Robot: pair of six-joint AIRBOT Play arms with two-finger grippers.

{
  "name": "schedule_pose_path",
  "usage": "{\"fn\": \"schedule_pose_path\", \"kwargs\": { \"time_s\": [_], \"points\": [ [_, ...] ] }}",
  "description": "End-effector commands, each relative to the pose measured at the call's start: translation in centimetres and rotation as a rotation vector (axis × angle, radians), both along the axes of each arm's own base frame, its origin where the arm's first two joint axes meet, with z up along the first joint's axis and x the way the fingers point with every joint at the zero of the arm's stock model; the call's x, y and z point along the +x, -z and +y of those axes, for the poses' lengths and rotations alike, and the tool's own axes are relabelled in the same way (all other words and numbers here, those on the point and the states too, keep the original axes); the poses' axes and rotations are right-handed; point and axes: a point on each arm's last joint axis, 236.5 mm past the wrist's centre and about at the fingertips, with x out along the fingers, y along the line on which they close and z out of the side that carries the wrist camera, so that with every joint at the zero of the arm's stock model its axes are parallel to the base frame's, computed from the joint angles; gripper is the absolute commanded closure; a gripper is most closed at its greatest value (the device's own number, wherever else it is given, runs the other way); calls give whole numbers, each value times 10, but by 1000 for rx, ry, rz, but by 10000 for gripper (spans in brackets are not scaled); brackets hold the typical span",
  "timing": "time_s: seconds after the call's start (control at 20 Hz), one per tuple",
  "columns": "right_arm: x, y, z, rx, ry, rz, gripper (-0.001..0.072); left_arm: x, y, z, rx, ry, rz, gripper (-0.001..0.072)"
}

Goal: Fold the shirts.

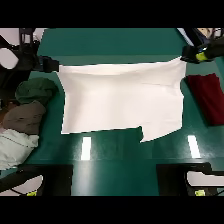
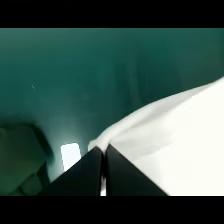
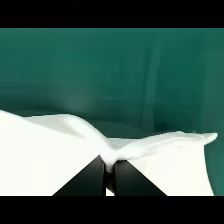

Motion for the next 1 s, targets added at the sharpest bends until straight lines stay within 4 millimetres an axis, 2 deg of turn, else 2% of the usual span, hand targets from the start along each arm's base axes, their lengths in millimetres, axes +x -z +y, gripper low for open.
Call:
{"fn": "schedule_pose_path", "kwargs": {
  "time_s": [0.0,0.1,0.2,0.3,0.5,0.65,0.75,0.95],
  "points": [
    [37,24,-2,-22,20,-67,694,29,19,10,75,-5,-47,679],
    [49,29,-4,-23,31,-98,695,34,27,19,133,-3,-46,679],
    [51,41,-4,-23,31,-76,695,33,38,22,158,-3,-17,679],
    [38,64,-5,-37,15,23,695,24,56,24,162,-3,60,679],
    [8,103,-2,-36,-12,183,695,-16,103,27,171,-2,283,679],
    [-10,134,-1,-30,-12,257,695,-36,134,28,171,3,364,679],
    [-16,145,0,-28,-12,282,695,-44,145,25,156,5,394,678],
    [-25,152,1,-26,-17,317,693,-53,151,21,131,6,439,678]
  ]
}}
